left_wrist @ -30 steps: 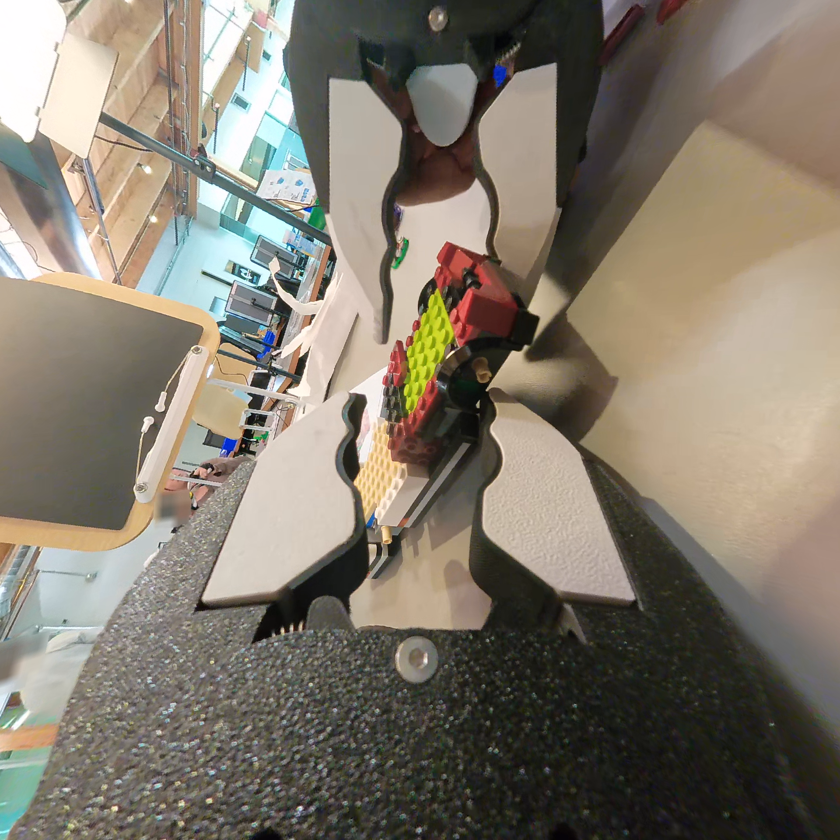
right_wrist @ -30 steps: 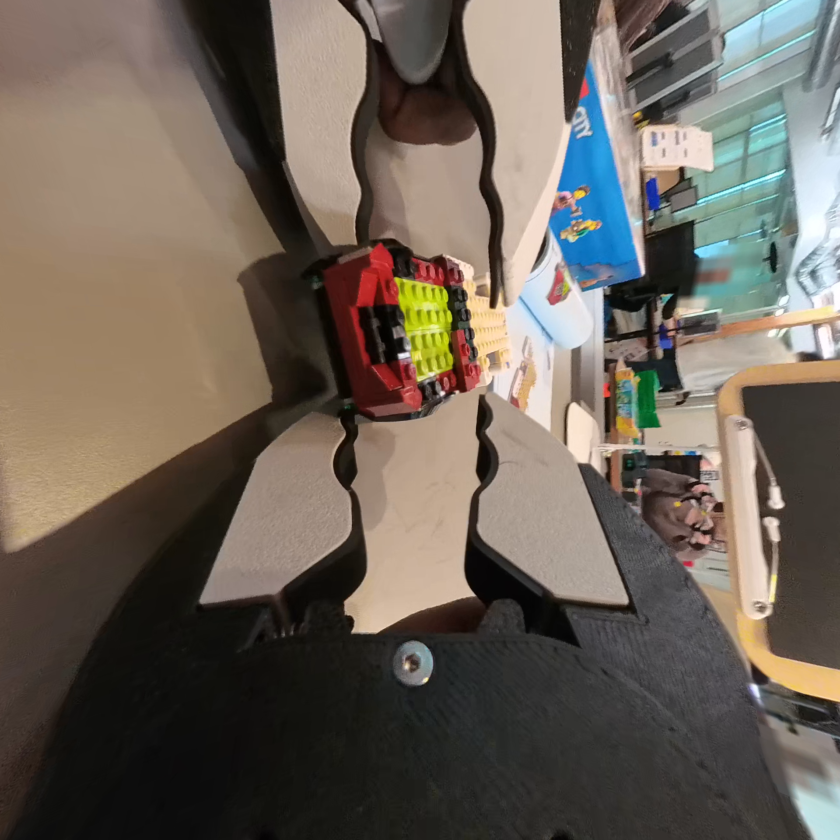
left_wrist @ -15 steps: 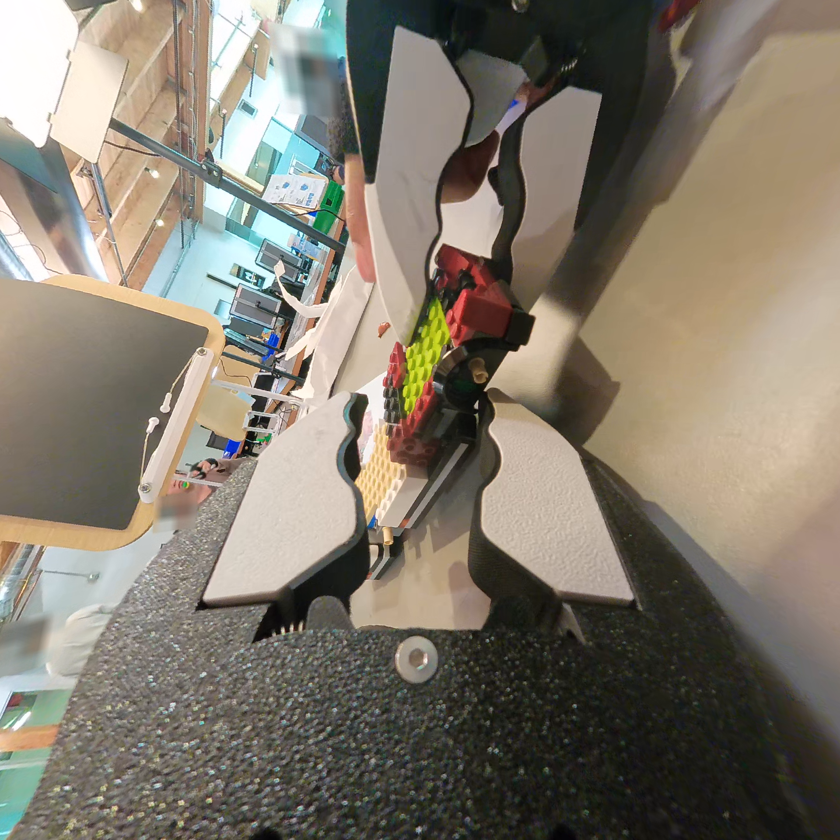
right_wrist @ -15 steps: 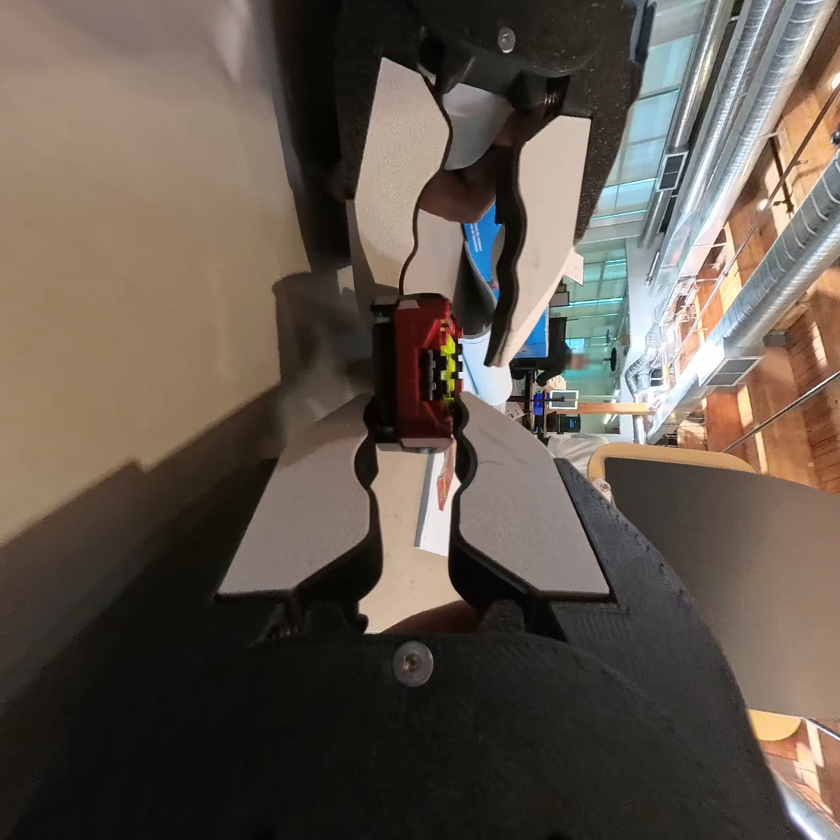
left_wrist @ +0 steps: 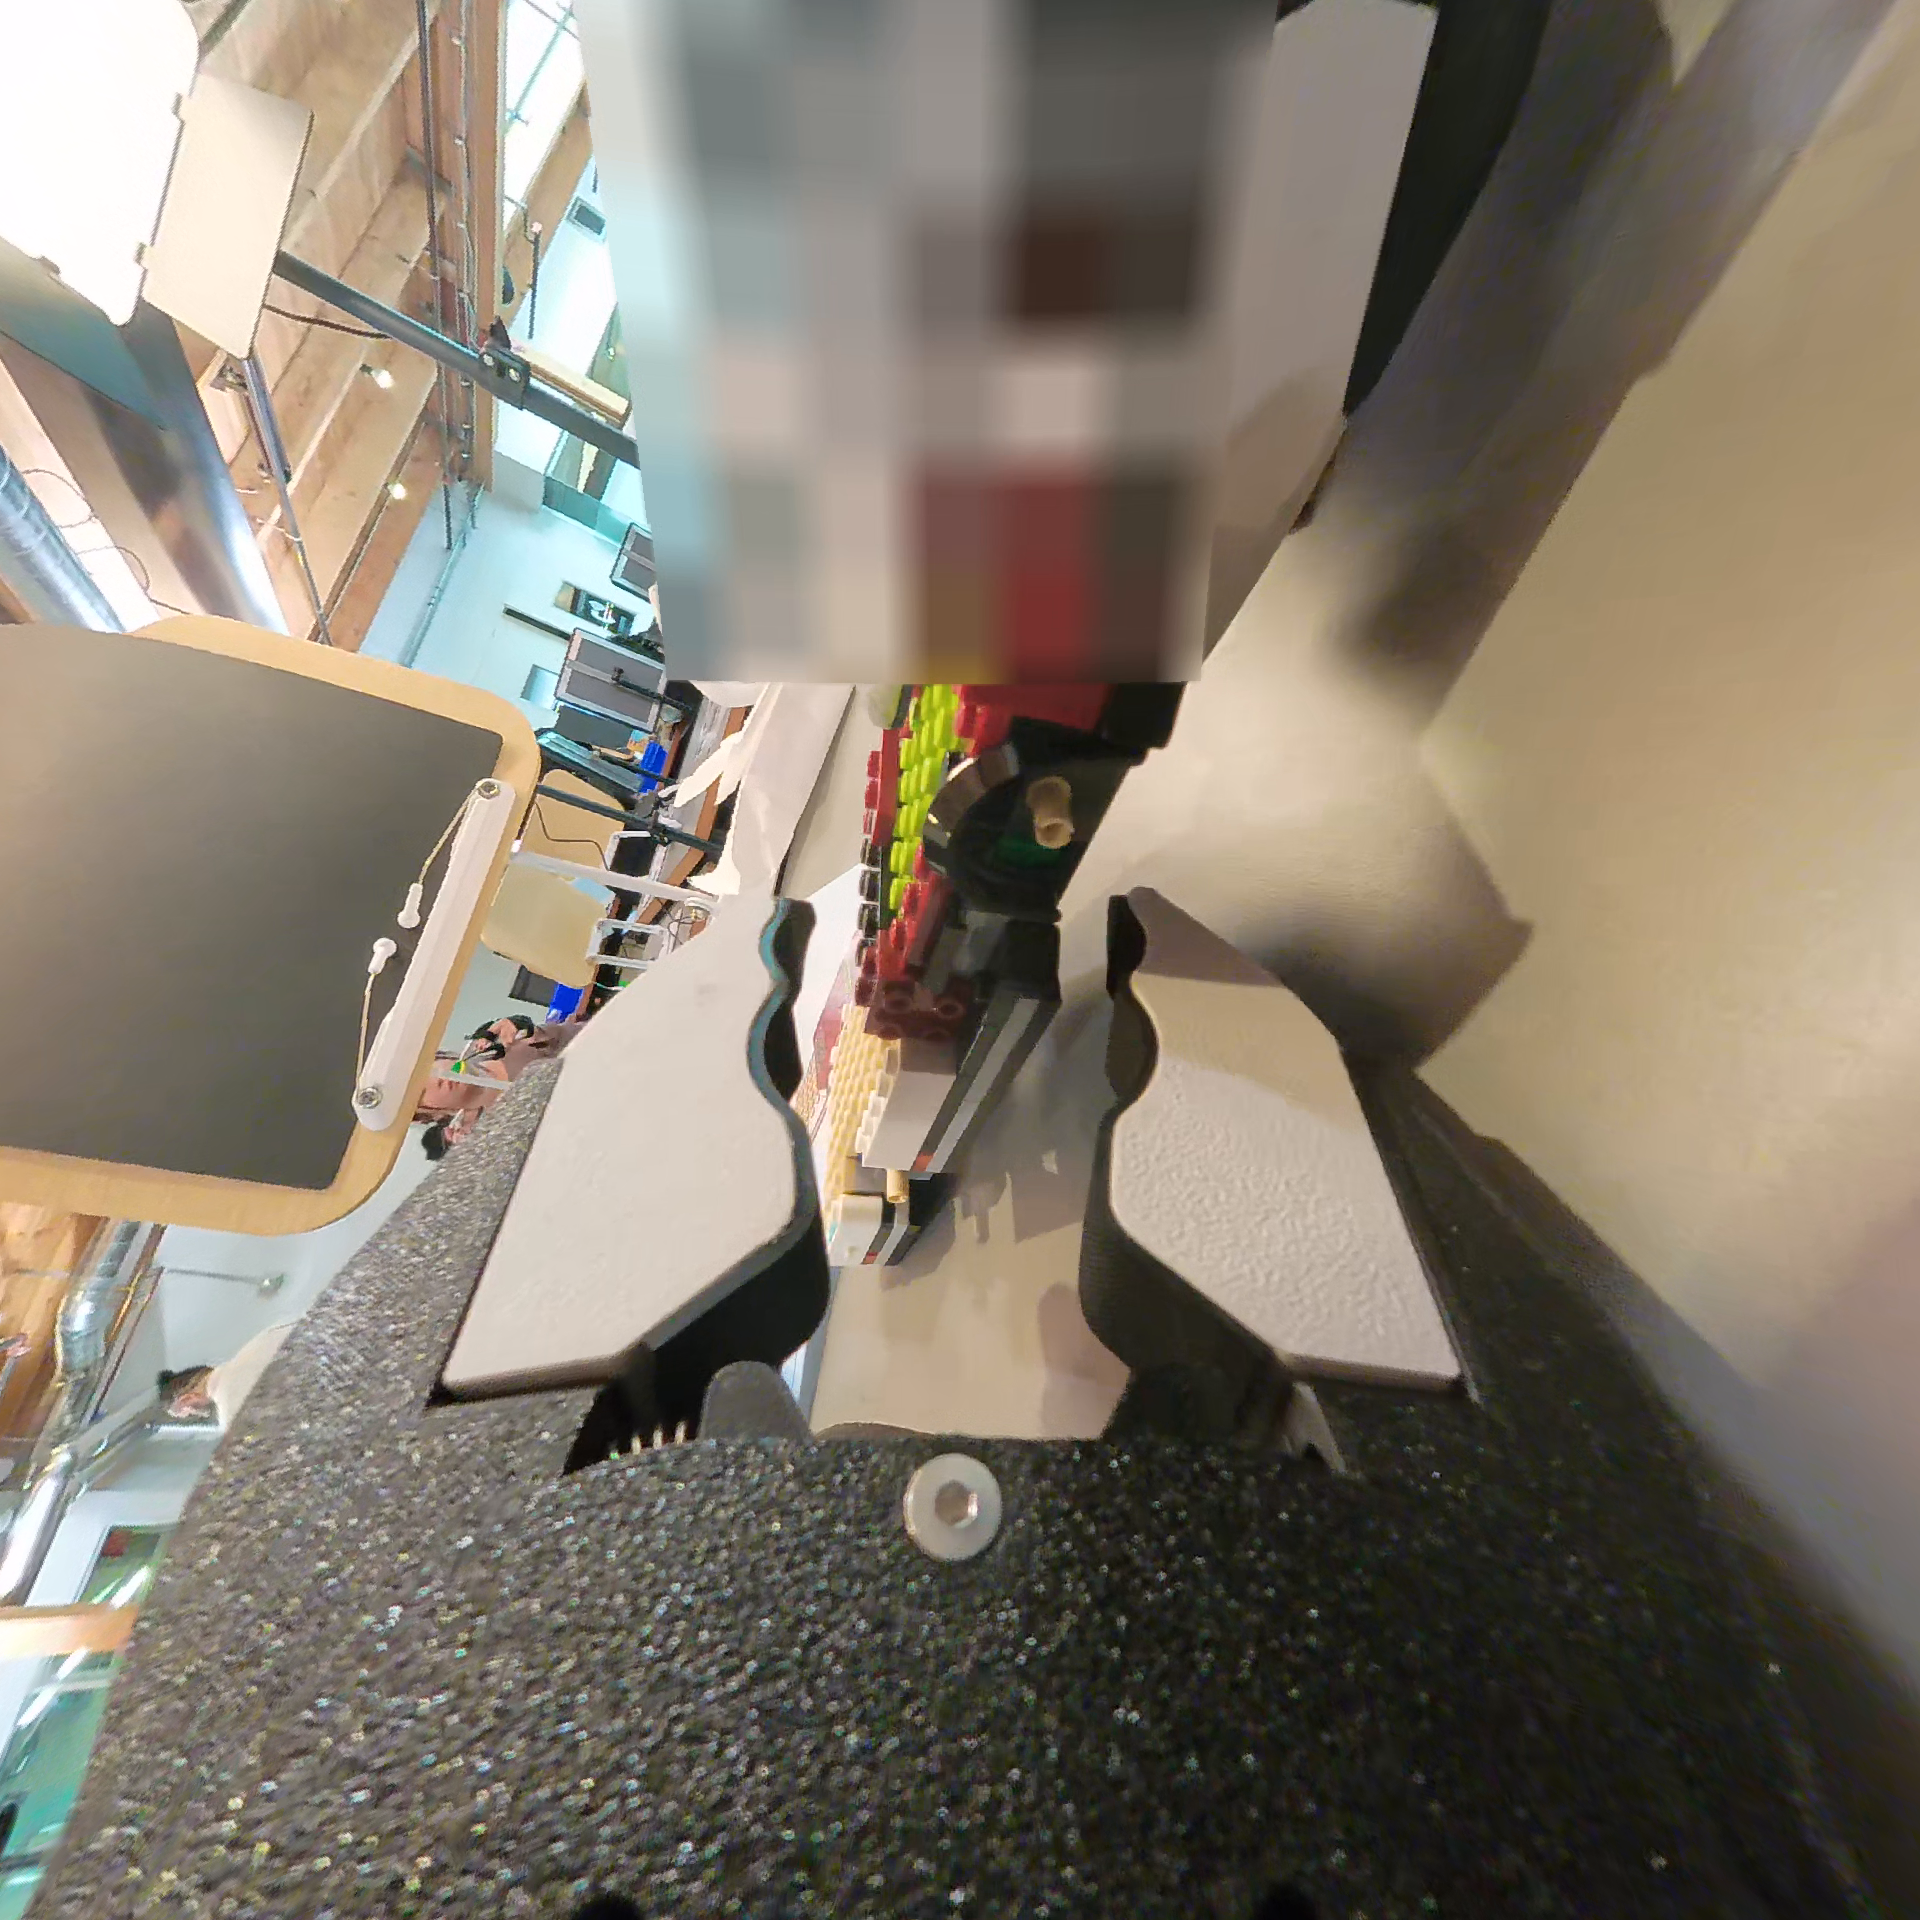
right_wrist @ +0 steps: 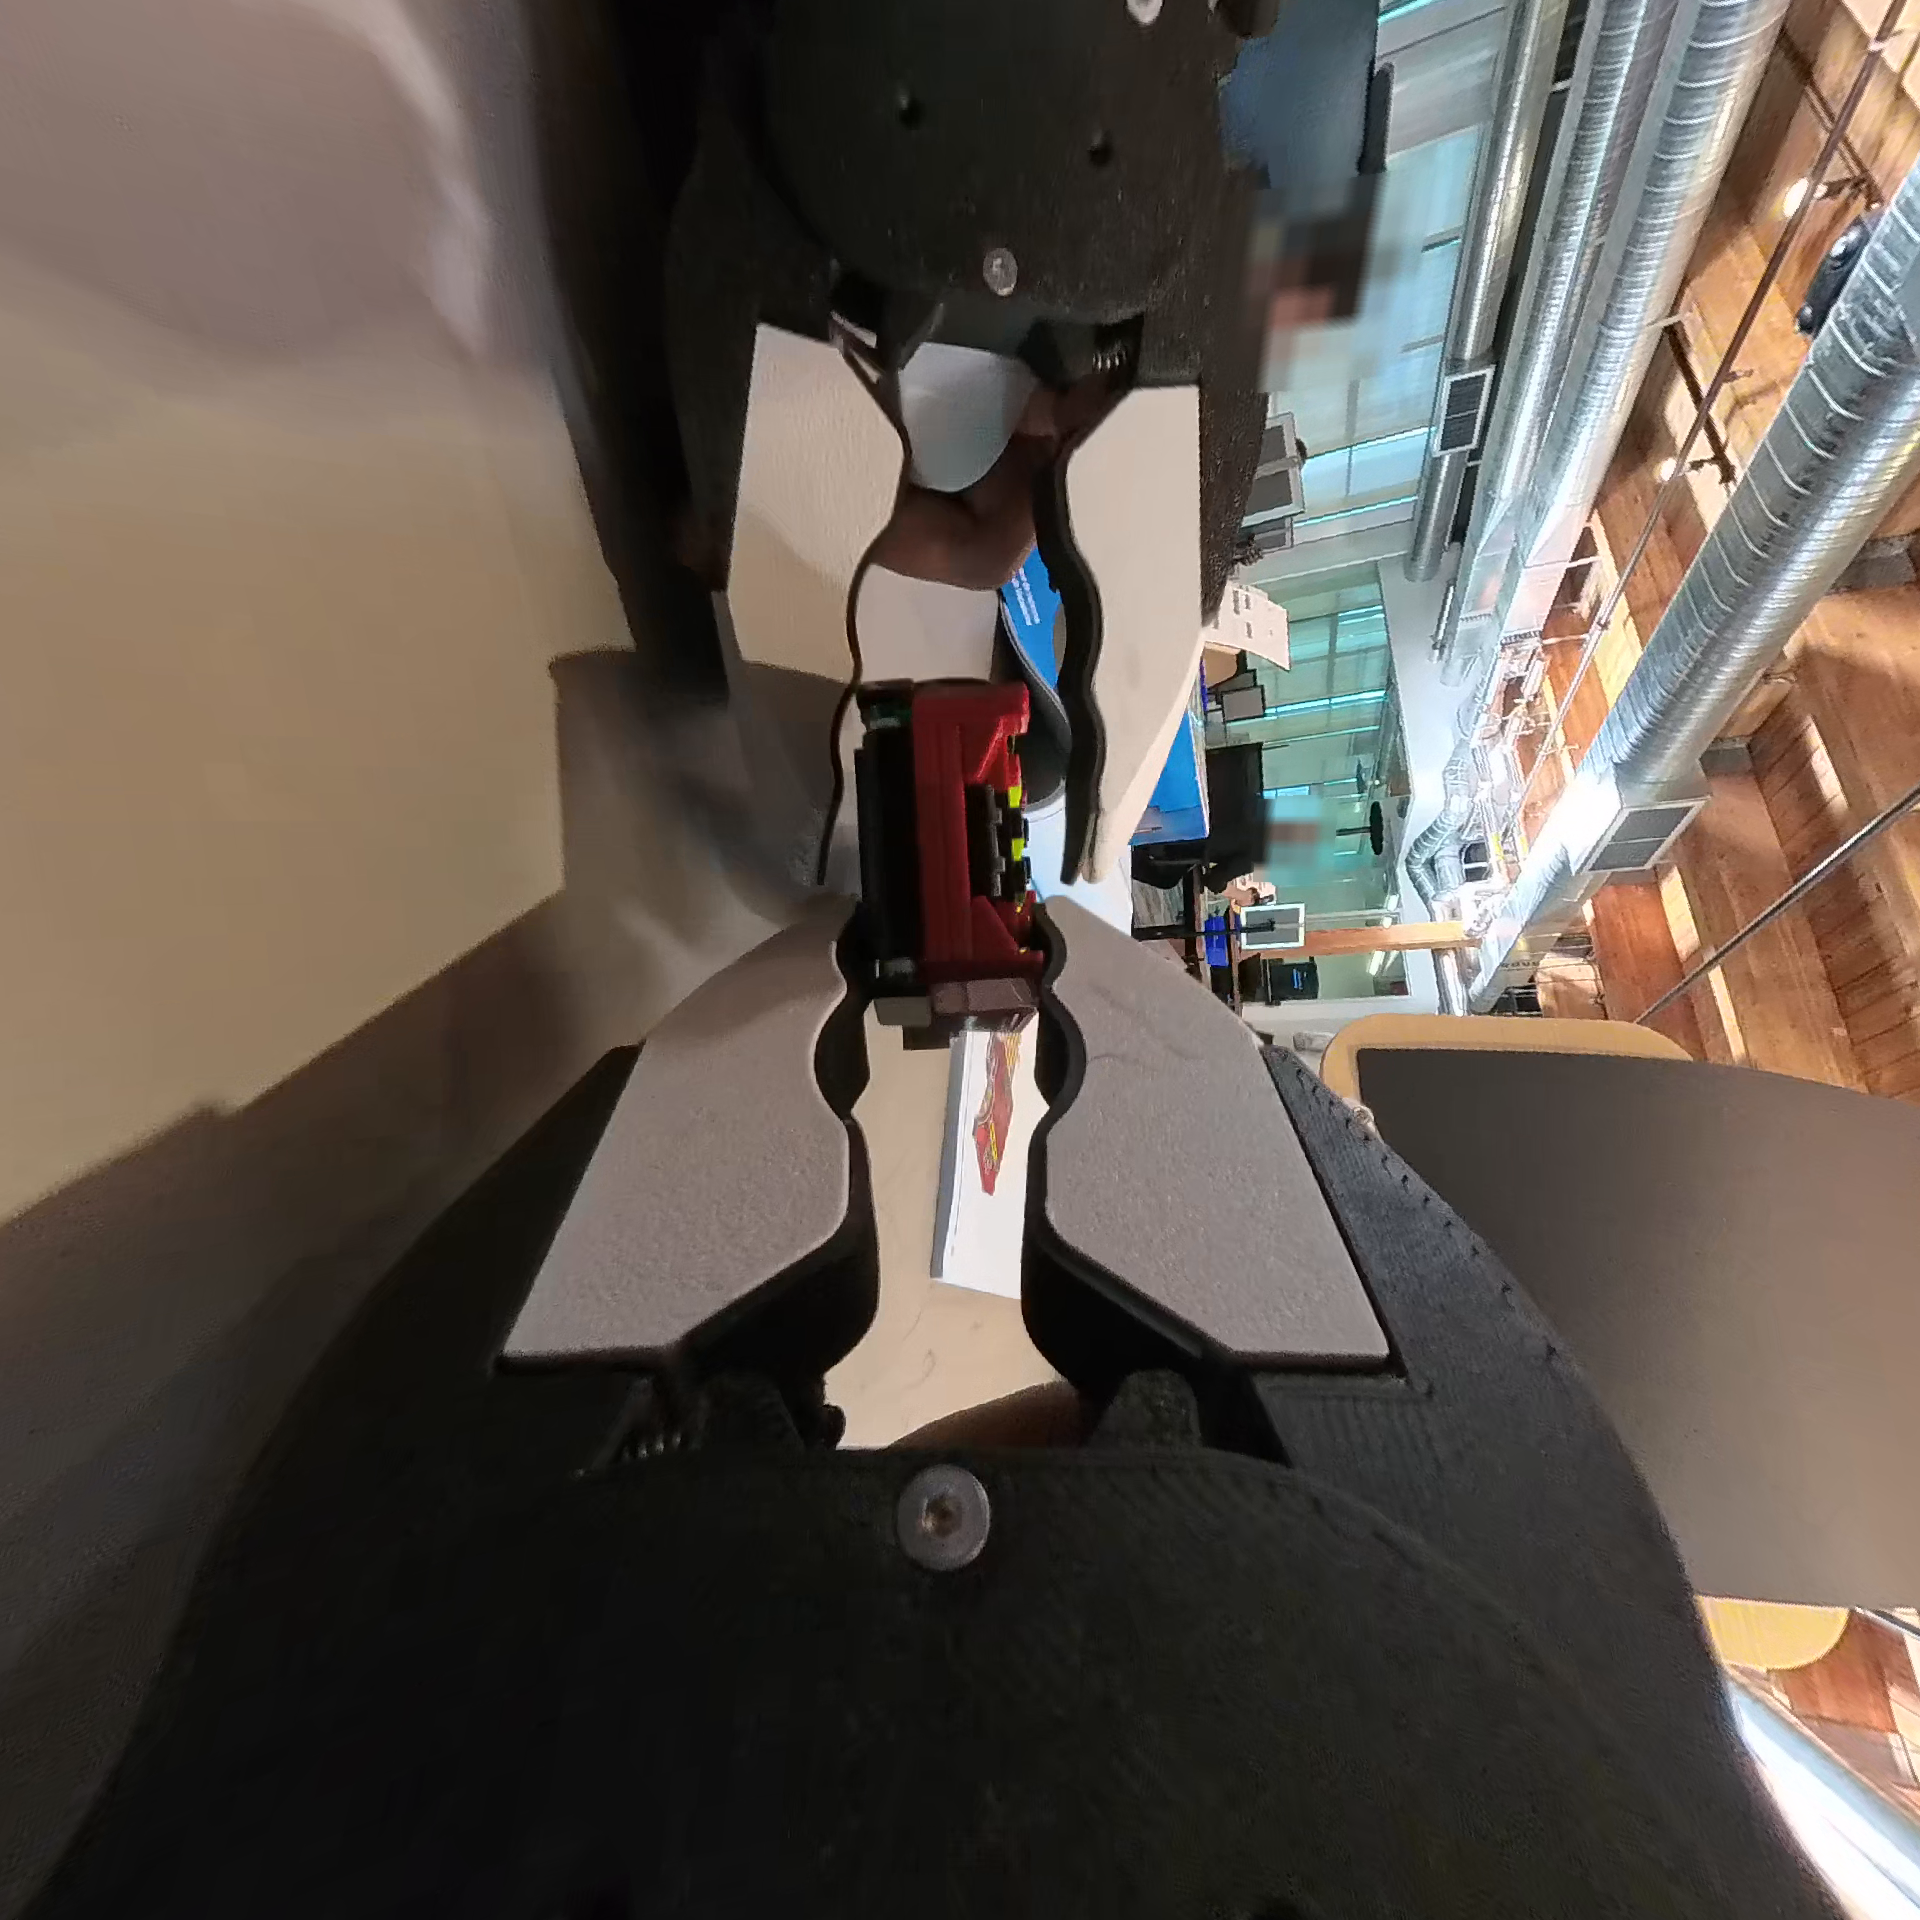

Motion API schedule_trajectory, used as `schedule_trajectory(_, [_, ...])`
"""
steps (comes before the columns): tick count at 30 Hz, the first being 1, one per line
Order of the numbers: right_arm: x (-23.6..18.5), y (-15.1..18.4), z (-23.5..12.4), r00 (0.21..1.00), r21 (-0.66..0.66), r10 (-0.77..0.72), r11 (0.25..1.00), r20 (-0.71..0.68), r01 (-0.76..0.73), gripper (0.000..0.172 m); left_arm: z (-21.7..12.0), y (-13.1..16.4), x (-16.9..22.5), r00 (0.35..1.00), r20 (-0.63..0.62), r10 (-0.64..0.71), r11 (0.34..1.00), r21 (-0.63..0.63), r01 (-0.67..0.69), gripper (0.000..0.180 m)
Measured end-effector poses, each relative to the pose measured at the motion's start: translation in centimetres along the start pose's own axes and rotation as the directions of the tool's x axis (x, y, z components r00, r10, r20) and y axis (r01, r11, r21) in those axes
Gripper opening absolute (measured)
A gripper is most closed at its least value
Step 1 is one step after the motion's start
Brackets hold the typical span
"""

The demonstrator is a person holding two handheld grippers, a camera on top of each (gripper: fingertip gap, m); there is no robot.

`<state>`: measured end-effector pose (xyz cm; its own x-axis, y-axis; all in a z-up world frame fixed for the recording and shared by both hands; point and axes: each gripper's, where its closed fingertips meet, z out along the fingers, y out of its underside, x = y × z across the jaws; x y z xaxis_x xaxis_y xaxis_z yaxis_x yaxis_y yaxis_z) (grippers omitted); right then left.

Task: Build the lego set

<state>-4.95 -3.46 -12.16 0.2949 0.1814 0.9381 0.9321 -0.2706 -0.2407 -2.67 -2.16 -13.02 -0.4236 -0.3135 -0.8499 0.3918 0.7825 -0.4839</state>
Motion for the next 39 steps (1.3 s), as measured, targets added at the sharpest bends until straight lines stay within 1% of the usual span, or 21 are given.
schedule_trajectory(7, [0.0,-0.9,-0.1,1.000,0.022,0.004,1.000,-0.005,-0.004,0.028,0.5,-0.1,0.2,0.998,0.005,0.056,0.998,-0.019,-0.056,0.044])
schedule_trajectory(9, [-0.1,-1.0,-0.2,1.000,0.020,-0.002,1.000,-0.003,0.002,0.028,0.6,0.0,0.0,0.995,0.036,0.089,0.996,-0.030,-0.088,0.038])
schedule_trajectory(14, [-0.4,-1.0,-0.3,1.000,0.020,-0.004,1.000,0.010,0.004,0.028,0.7,0.0,0.1,0.991,0.040,0.131,0.991,-0.042,-0.129,0.037])
schedule_trajectory(17, [-0.5,-0.8,-0.8,0.998,0.027,0.033,0.999,0.046,-0.034,0.031,0.7,-0.1,0.2,0.988,0.044,0.150,0.988,-0.044,-0.148,0.036])
schedule_trajectory(23, [-0.8,0.2,-1.4,0.976,-0.007,0.152,0.988,0.156,-0.153,0.056,0.6,-0.5,0.2,0.982,0.052,0.184,0.983,-0.033,-0.183,0.034])
schedule_trajectory(25, [-1.0,0.2,-1.3,0.971,-0.009,0.162,0.987,0.174,-0.163,0.058,0.7,-0.6,0.3,0.981,0.051,0.189,0.982,-0.031,-0.188,0.034])
schedule_trajectory(30, [-1.7,0.0,-0.9,0.965,-0.005,0.155,0.987,0.209,-0.158,0.061,0.6,-1.0,0.4,0.977,0.055,0.208,0.978,-0.020,-0.207,0.034])
schedule_trajectory(39, [-1.9,-0.5,-0.7,0.963,0.012,0.143,0.989,0.226,-0.150,0.057,0.6,-1.2,0.5,0.972,0.055,0.227,0.974,-0.014,-0.227,0.033])
